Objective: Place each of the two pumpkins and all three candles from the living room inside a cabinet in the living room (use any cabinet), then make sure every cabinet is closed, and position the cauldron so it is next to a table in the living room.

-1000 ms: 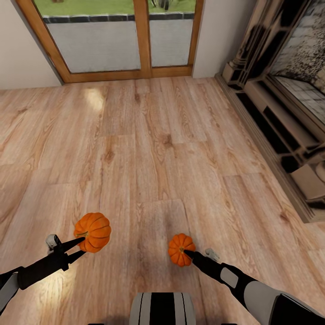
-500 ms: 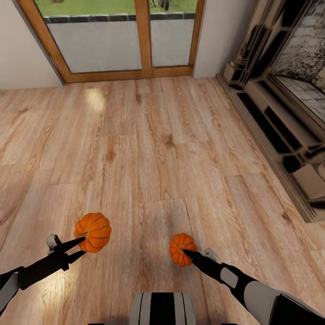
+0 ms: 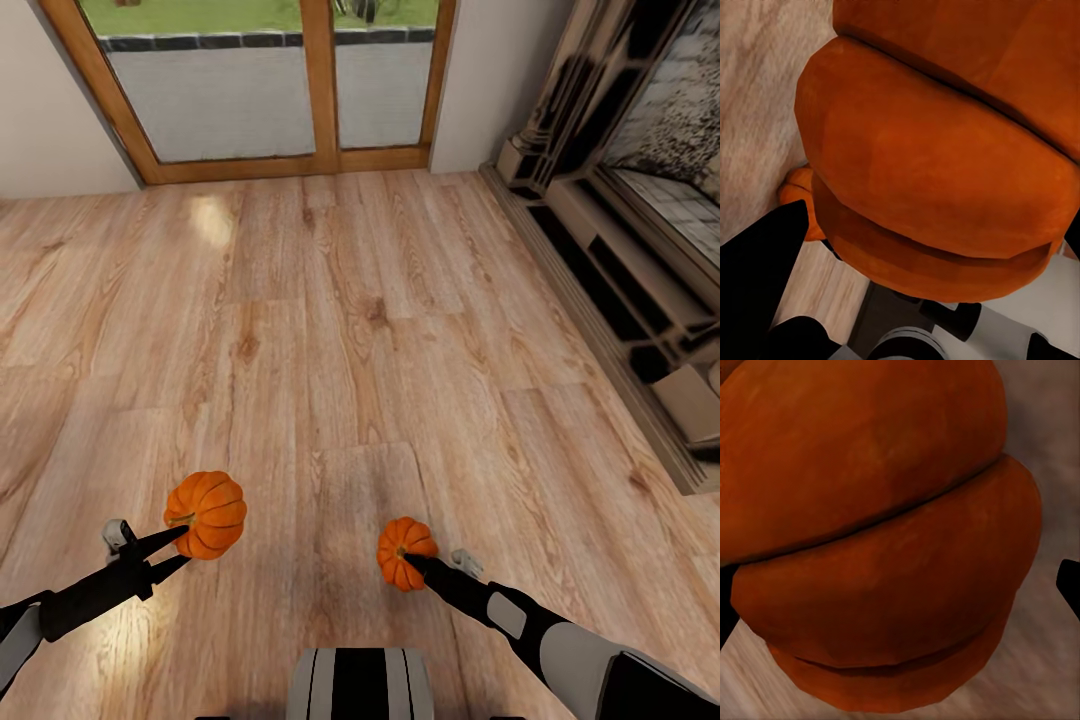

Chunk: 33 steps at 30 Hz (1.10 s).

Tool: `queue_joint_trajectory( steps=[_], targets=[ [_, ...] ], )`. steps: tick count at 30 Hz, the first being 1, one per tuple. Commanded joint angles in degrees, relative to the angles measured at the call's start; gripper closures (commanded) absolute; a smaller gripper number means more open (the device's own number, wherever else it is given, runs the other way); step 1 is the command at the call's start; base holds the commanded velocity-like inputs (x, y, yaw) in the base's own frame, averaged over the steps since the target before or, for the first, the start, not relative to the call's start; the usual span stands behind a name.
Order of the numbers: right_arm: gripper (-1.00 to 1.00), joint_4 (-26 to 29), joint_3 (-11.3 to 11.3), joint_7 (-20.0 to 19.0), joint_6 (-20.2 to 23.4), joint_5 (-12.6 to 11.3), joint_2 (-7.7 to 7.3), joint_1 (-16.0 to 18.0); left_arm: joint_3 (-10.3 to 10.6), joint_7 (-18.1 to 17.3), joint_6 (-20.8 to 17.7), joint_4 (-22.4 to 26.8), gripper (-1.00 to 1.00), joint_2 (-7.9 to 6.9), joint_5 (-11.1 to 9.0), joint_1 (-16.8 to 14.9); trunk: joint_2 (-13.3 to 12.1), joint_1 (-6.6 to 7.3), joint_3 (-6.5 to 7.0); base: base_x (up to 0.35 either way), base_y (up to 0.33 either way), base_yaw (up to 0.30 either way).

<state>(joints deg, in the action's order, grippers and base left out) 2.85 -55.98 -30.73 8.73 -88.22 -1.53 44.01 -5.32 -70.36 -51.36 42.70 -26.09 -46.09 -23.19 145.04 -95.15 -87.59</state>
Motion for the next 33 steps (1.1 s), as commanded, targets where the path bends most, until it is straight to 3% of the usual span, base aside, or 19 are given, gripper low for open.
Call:
queue_joint_trajectory(
  steps=[1, 33],
  targets=[
    [-1.00, -0.1, -0.4, 1.8, 0.2, -0.5, -0.05, 0.0, 0.0, 0.0, -0.4, 0.0, 1.00, -0.01, -0.2, 0.0, 0.0, 0.00, -0.03, 0.015, 0.001, 0.000],
    [-1.00, 0.1, -0.5, 1.7, 0.2, -0.4, -0.05, 0.0, 0.0, 0.0, -0.4, 0.0, 1.00, -0.10, -0.4, 0.0, 0.0, 0.00, -0.03, 0.011, 0.000, 0.000]
  ],
)
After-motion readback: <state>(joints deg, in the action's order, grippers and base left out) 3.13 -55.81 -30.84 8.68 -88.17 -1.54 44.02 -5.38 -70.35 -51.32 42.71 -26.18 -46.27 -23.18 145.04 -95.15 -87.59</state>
